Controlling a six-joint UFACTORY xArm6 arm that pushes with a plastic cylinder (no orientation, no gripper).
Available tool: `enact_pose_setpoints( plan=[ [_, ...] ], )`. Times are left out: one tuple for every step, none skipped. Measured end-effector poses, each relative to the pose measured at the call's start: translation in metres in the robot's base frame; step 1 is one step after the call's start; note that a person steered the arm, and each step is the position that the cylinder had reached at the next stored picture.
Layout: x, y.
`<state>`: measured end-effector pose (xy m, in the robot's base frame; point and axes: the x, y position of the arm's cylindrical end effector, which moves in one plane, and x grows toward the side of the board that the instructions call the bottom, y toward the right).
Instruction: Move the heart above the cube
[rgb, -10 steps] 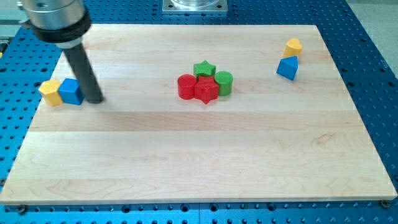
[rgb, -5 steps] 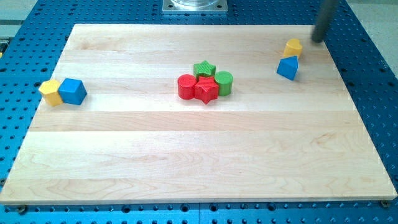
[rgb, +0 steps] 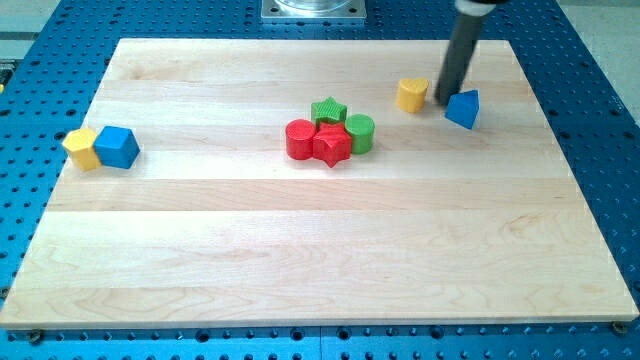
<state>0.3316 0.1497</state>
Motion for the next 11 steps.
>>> enact_pose_setpoints(
  plan=[
    [0.007, -0.082],
    [-0.017, -0.084],
    [-0.034, -0.047],
    [-0.043, -0.113],
    [-0.043, -0.193],
    [-0.062, -0.194],
    [-0.090, -0.217],
    [-0.068, -0.321],
    [-0.030, -0.344],
    [-0.073, -0.303],
    [-0.090, -0.276]
  ],
)
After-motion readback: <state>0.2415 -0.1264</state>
